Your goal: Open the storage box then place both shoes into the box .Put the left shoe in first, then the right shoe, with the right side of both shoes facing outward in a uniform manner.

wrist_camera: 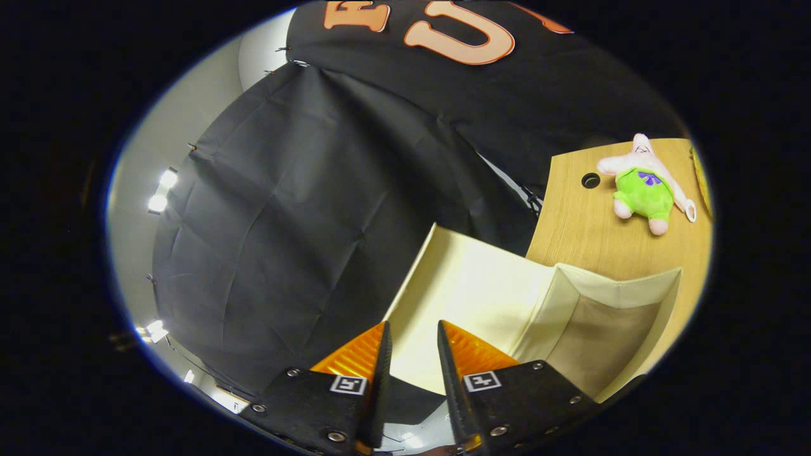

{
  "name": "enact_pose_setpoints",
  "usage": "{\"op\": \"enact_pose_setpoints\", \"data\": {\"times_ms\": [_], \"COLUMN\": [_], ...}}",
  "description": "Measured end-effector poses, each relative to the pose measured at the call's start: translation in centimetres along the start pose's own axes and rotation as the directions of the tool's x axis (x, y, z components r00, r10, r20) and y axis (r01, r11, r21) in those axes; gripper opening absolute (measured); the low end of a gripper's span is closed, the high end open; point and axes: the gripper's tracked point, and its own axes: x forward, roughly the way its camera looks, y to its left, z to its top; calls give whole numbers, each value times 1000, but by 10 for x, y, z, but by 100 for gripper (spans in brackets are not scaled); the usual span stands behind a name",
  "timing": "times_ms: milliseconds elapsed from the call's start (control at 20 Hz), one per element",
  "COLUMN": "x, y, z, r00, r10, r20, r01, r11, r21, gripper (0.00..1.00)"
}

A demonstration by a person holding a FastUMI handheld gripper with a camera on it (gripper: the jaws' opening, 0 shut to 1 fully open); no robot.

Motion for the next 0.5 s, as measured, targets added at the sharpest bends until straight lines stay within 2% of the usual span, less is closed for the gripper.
{"op": "enact_pose_setpoints", "data": {"times_ms": [50,150,350,500], "x": [-9,-36,-86,-124], "y": [-8,-34,-114,-163], "z": [5,9,13,3], "r00": [999,991,954,910], "r10": [-33,-125,-283,-397], "r20": [17,47,96,117], "r01": [33,129,290,405], "r11": [999,989,954,912], "r21": [-26,-79,-72,-60], "gripper": [53,64,73,76]}}
